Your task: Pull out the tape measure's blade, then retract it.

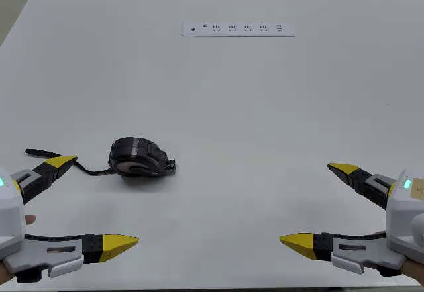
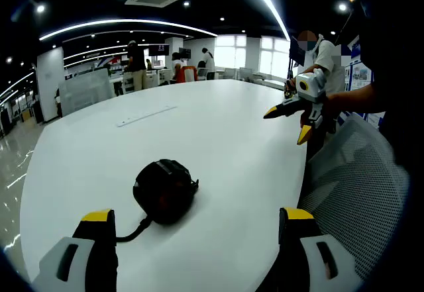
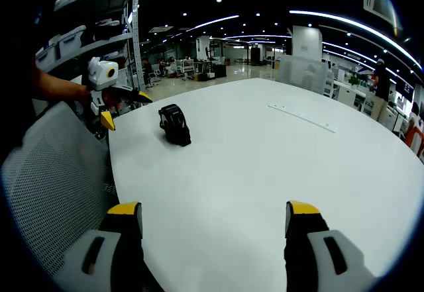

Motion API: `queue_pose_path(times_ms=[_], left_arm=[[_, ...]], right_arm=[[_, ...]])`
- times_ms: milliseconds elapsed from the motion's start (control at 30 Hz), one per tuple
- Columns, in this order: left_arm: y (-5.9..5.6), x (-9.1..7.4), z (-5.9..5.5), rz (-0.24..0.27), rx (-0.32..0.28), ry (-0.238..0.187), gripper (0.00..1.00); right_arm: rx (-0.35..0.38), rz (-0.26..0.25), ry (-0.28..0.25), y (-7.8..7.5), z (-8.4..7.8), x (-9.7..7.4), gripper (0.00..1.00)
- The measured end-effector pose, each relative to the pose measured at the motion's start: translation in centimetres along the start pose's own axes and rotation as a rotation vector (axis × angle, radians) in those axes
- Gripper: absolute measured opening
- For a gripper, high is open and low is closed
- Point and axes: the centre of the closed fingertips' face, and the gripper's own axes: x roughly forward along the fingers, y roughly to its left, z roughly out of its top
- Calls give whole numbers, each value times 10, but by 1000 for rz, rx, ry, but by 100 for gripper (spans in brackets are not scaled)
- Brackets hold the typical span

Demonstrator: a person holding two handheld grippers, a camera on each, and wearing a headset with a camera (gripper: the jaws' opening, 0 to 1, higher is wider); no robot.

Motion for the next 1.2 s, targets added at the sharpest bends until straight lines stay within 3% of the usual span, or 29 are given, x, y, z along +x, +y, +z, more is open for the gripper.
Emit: queue_pose_path(times_ms=[1200], left_arm=[[3,1,0,-2,21,14,99]], right_arm=[[-13,4,8,-3,-2,0,89]])
